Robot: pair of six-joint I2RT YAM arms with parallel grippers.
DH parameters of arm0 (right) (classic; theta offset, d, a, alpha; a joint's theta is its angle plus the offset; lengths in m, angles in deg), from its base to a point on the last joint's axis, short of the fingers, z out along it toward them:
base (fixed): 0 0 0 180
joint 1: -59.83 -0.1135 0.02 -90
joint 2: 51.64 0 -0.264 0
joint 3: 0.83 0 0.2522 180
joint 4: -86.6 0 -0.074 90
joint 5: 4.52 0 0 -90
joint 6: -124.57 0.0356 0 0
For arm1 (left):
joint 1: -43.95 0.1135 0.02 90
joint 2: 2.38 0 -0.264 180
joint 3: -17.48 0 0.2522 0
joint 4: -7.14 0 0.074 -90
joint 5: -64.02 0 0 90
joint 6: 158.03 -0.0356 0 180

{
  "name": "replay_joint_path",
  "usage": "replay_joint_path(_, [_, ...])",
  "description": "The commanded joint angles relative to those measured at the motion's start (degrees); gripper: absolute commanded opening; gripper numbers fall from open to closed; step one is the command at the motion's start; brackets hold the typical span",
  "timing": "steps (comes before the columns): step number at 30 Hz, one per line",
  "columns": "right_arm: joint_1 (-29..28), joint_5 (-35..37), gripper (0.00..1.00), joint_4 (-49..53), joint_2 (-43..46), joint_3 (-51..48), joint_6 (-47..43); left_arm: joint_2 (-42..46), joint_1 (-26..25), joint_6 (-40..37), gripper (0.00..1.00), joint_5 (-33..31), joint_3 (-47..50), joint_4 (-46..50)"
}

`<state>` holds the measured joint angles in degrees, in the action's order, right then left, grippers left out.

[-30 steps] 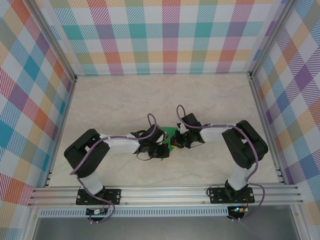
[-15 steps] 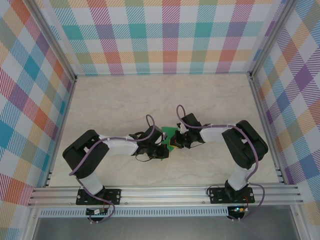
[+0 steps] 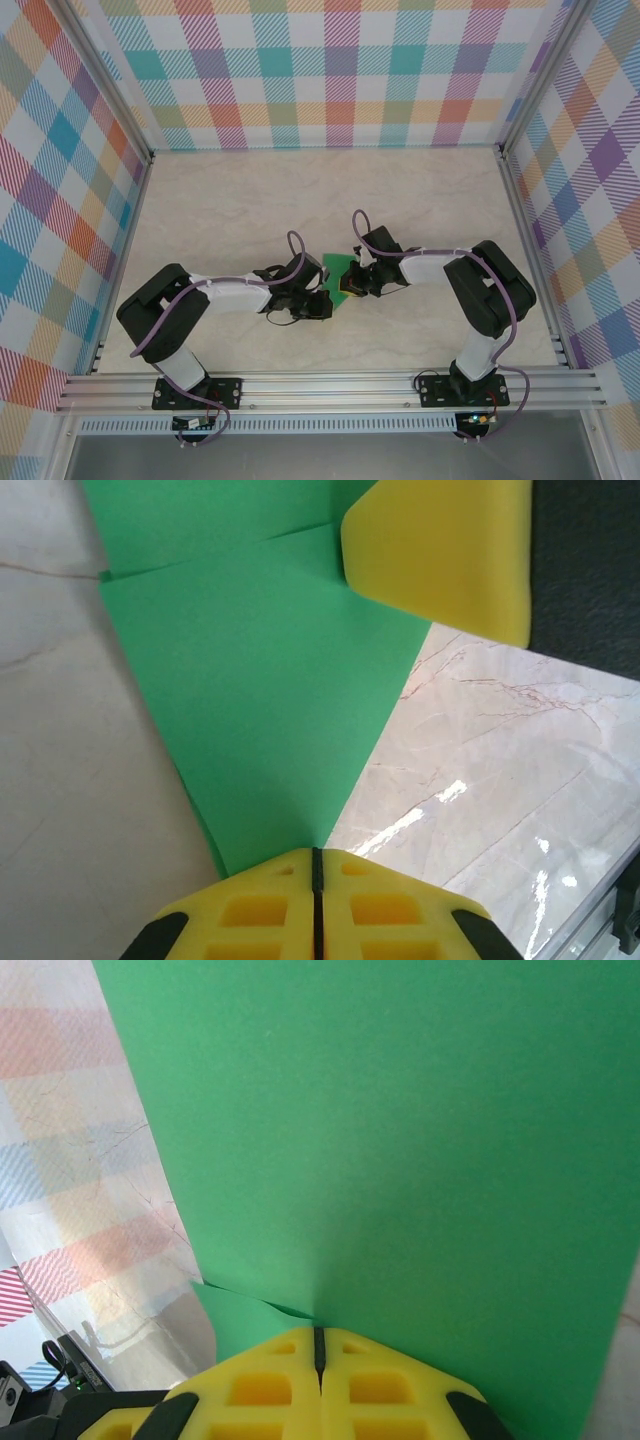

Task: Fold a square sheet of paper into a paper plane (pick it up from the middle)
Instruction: Third fold the triangle at the center of the table.

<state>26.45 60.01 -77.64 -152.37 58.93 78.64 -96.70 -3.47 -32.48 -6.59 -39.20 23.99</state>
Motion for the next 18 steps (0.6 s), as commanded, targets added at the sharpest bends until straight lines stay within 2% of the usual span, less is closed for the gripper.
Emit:
replay_joint_path(1, [-0.19,5.34,0.01,6.27,-3.0,-0.73,-1.37,0.13,0.83,-1.36,0.08,-2.44,1.68,4.38])
replay_joint_path(18, [-0.19,5.96,0.02,7.57,-3.16,-0.25,-1.81,3.88,1.26,-0.58,0.07,-1.47,7.96,5.29])
